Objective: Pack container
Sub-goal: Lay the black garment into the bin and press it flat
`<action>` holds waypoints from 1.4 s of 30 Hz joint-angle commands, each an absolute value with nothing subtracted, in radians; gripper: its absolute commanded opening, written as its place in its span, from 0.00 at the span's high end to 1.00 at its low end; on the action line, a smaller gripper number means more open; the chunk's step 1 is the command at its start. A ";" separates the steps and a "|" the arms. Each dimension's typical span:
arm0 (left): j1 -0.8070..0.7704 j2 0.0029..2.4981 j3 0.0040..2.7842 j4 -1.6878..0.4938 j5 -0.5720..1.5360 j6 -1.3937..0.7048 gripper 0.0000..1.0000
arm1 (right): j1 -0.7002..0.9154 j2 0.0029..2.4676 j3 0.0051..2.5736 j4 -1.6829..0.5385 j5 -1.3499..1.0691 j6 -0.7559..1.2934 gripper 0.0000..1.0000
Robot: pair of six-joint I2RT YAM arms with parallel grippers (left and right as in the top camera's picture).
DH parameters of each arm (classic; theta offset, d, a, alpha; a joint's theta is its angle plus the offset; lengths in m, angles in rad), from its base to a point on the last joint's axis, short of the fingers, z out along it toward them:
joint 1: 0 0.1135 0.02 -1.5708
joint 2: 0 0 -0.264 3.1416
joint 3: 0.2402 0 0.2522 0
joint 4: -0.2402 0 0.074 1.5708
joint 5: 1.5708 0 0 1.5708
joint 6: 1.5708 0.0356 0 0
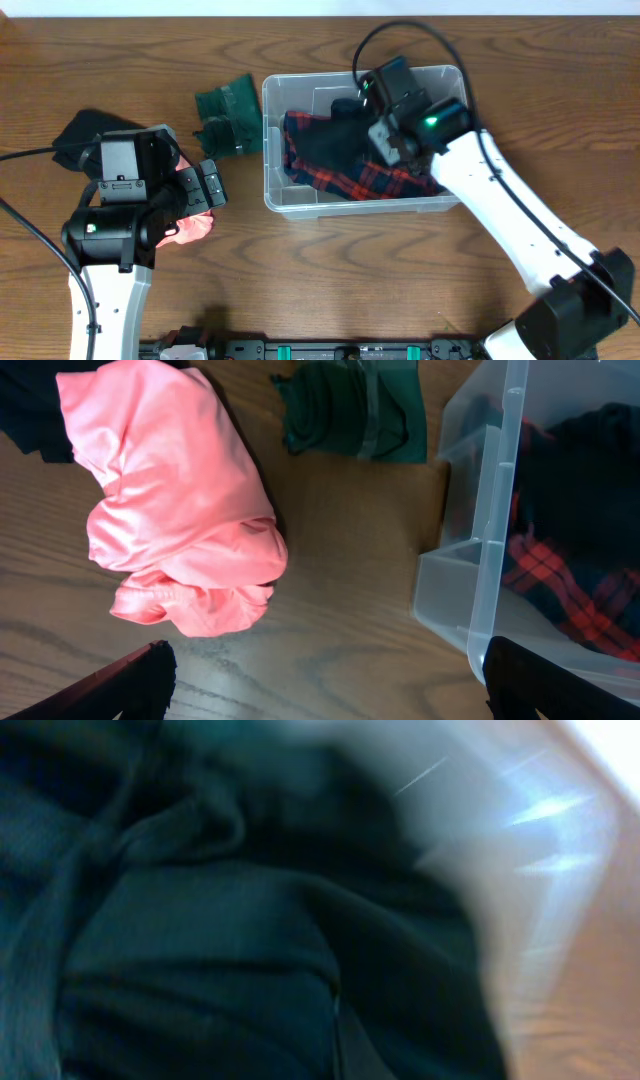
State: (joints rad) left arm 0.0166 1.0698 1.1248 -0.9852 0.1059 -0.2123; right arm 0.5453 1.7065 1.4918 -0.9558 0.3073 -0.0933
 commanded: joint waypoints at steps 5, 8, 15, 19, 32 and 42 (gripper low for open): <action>0.016 1.071 1.148 -0.986 0.116 -0.204 0.02 | 0.579 1.682 1.495 -1.033 0.208 -0.155 0.01; 0.016 1.071 1.148 -0.986 0.116 -0.204 0.02 | 0.579 1.636 1.576 -1.038 0.256 -0.154 0.01; 0.016 1.071 1.148 -0.986 0.116 -0.204 0.02 | 0.540 1.564 1.709 -0.917 0.257 -0.150 0.14; 0.016 1.071 1.148 -0.986 0.116 -0.204 0.02 | 0.506 1.604 1.684 -0.954 0.210 -0.084 0.64; 0.016 1.071 1.148 -0.986 0.116 -0.204 0.02 | 0.477 1.902 1.335 -1.020 0.011 0.033 0.84; 0.016 1.071 1.148 -0.987 0.115 -0.203 0.02 | 0.394 1.908 1.471 -0.982 0.034 0.033 0.34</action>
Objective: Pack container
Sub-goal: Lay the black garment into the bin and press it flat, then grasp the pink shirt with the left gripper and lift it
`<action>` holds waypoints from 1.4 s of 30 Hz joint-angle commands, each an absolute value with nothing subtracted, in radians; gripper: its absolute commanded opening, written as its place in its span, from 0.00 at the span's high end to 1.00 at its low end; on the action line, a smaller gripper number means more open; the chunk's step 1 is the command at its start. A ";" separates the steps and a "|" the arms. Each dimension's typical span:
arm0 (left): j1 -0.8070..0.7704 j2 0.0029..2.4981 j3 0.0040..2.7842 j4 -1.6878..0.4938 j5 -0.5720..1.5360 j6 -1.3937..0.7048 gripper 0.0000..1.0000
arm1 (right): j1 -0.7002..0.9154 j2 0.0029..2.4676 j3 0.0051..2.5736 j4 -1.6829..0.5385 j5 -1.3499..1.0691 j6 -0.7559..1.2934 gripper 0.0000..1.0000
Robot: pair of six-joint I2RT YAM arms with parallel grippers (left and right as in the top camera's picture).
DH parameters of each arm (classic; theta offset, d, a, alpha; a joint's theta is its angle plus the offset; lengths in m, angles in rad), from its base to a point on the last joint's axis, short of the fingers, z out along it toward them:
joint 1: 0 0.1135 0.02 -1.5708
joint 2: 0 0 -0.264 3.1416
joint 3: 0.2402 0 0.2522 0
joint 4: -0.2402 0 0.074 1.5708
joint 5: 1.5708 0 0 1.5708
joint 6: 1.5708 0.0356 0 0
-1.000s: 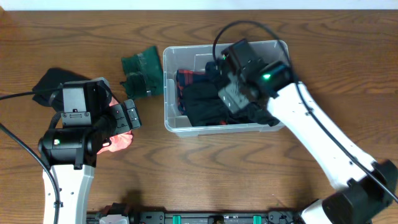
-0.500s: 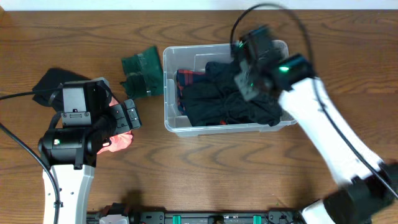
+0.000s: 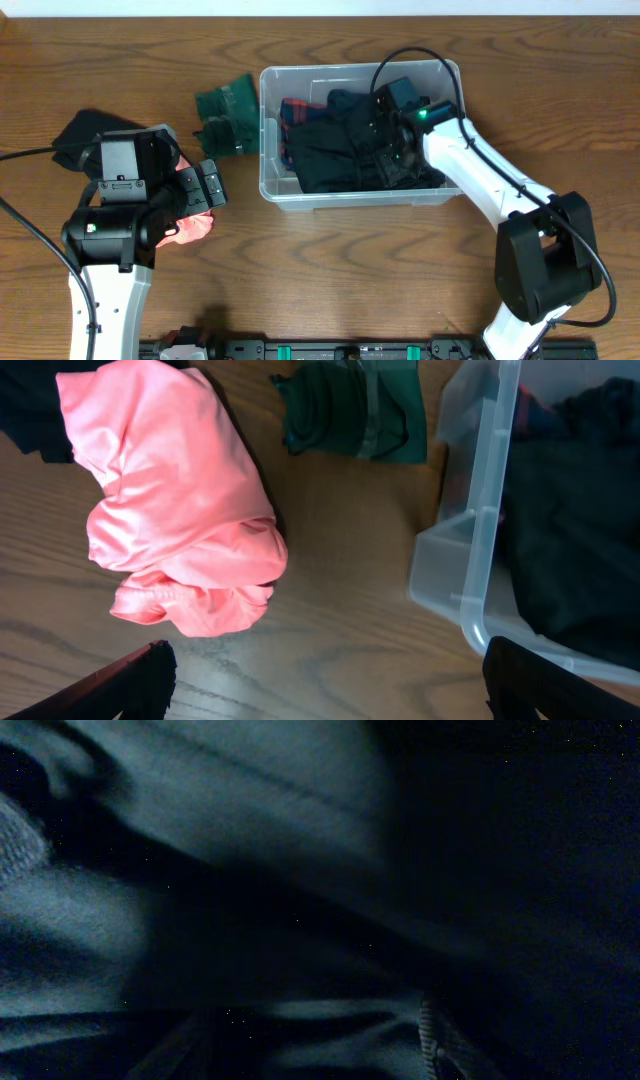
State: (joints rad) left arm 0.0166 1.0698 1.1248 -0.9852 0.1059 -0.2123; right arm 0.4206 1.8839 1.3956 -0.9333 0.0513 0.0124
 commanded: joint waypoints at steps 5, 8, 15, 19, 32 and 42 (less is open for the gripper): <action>0.017 1.069 1.148 -0.987 0.000 -0.204 0.02 | 0.392 1.783 1.631 -1.093 0.105 0.030 0.25; 0.037 1.072 1.148 -0.982 -0.028 -0.206 0.02 | 0.386 1.680 1.665 -1.087 0.150 0.029 0.05; 0.181 1.172 1.151 -0.916 0.004 -0.222 0.02 | 0.322 1.545 1.666 -1.163 0.154 0.029 0.03; 0.300 1.296 1.151 -0.896 0.105 -0.223 0.02 | 0.286 1.545 1.649 -1.213 0.154 0.029 0.04; 0.471 1.812 1.151 -0.766 0.337 -0.154 0.02 | 0.225 1.544 1.606 -1.228 0.154 0.029 0.10; 0.454 1.927 1.151 -0.753 0.652 -0.052 0.78 | 0.225 1.544 1.606 -1.238 0.154 0.029 0.51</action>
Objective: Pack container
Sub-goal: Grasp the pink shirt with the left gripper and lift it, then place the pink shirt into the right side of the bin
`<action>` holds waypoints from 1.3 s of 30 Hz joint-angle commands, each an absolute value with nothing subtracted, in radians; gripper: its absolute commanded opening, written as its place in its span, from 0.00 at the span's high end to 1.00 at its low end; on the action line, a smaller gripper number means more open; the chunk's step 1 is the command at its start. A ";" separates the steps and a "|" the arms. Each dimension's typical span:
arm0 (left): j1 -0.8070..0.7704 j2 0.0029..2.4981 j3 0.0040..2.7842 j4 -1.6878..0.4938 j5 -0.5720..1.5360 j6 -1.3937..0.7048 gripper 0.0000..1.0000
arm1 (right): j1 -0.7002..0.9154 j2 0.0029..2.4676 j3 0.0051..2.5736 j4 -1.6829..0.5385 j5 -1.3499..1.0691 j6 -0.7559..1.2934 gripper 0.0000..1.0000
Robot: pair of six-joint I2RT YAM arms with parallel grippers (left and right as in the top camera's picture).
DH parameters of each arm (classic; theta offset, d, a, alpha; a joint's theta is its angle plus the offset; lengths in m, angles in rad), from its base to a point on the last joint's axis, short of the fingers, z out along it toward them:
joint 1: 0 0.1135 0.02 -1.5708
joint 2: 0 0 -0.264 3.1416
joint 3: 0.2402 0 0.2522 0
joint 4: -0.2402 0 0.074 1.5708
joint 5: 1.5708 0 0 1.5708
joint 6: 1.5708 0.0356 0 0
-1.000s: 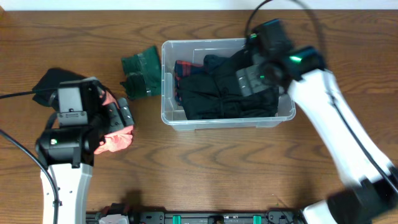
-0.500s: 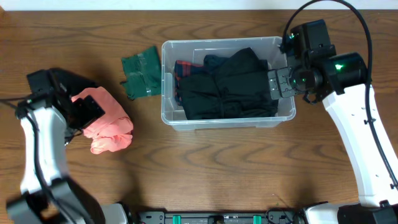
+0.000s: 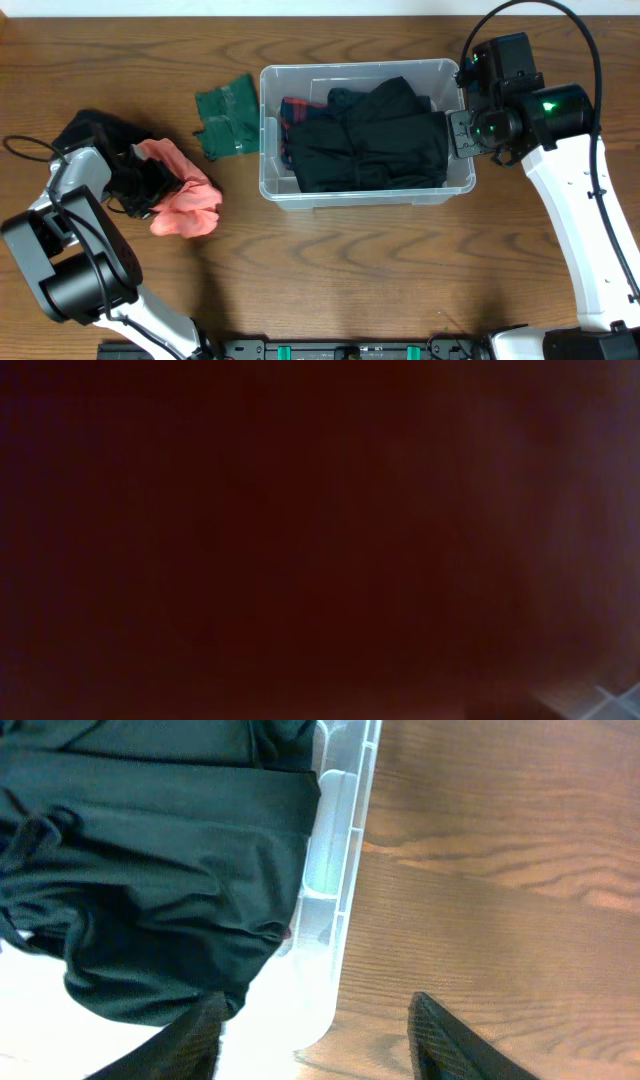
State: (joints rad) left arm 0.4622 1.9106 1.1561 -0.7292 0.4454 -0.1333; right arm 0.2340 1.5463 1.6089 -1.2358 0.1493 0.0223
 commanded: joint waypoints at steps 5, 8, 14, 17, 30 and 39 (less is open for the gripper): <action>0.444 1.778 1.152 -0.817 0.760 -0.033 0.94 | 0.226 1.545 1.606 -1.241 0.115 0.027 0.64; 0.421 1.630 1.153 -0.822 0.759 -0.035 0.94 | 0.227 1.545 1.596 -1.250 0.036 -0.019 0.69; 0.316 1.354 1.189 -0.801 0.748 -0.091 0.94 | 0.228 1.545 1.479 -1.196 0.028 -0.019 0.69; 0.213 1.275 1.197 -0.751 0.748 -0.131 0.94 | 0.227 1.545 1.394 -1.148 0.036 -0.006 0.77; -0.442 1.408 1.197 -0.221 0.631 -0.315 0.94 | 0.159 1.418 1.396 -1.015 0.215 0.099 0.69; -0.610 1.721 1.197 0.179 0.632 -0.487 0.94 | -0.028 1.301 1.396 -1.082 0.213 0.127 0.59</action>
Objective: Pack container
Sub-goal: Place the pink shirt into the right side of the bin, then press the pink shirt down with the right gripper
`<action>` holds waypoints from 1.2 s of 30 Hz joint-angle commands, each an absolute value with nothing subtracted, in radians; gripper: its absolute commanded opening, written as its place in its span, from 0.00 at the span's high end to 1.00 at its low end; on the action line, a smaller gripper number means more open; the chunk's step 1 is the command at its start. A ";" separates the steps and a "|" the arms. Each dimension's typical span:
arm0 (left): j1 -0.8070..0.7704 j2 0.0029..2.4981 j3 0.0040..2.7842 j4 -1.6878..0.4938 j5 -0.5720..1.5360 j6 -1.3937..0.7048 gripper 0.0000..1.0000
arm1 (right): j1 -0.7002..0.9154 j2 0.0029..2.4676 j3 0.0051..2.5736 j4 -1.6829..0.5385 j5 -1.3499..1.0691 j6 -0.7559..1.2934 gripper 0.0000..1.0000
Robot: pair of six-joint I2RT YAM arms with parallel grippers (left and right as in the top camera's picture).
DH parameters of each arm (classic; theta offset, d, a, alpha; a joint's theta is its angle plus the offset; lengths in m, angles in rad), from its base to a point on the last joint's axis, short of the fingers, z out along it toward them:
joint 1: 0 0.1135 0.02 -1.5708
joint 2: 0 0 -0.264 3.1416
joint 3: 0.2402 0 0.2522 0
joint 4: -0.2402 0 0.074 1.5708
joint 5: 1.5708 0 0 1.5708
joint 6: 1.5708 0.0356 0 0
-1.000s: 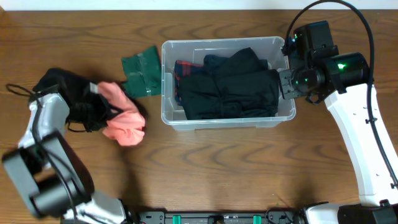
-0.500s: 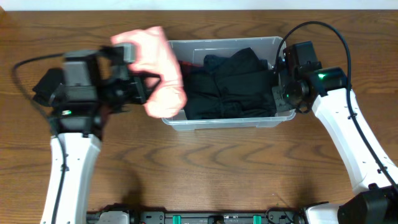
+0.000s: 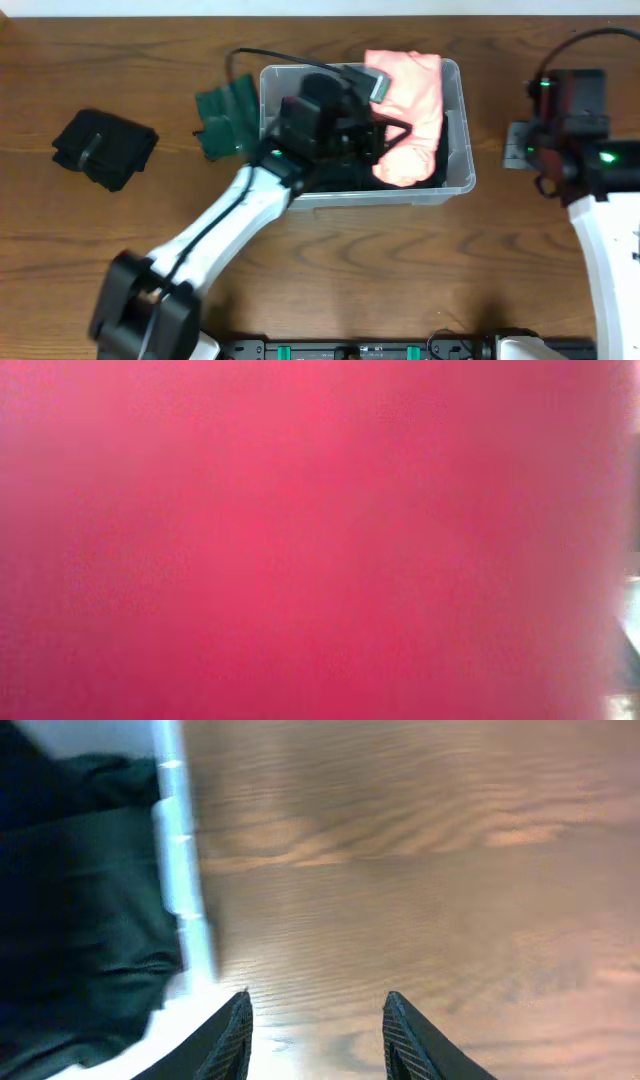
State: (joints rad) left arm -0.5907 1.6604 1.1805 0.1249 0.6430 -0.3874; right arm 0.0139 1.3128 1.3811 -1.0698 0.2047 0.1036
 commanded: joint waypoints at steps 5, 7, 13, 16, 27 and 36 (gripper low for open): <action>-0.640 1.855 1.197 0.288 0.636 -0.590 0.94 | -0.060 1.301 1.395 -1.094 0.171 0.126 0.59; -0.641 1.889 1.197 0.294 0.636 -0.616 0.94 | -0.059 1.302 1.395 -1.094 0.171 0.126 0.59; -0.615 1.886 1.209 0.259 0.761 -0.631 0.02 | -0.059 1.302 1.395 -1.098 0.145 0.110 0.59; -0.585 1.815 1.234 0.154 0.766 -0.571 0.02 | -0.044 1.301 1.395 -1.071 -0.058 -0.010 0.60; -0.348 1.487 1.243 -0.296 0.435 -0.374 0.02 | 0.194 1.356 1.395 -0.869 -0.113 -0.136 0.79; -0.092 1.524 1.241 -0.468 0.403 -0.315 0.02 | 0.265 1.677 1.395 -0.754 -0.033 -0.047 0.75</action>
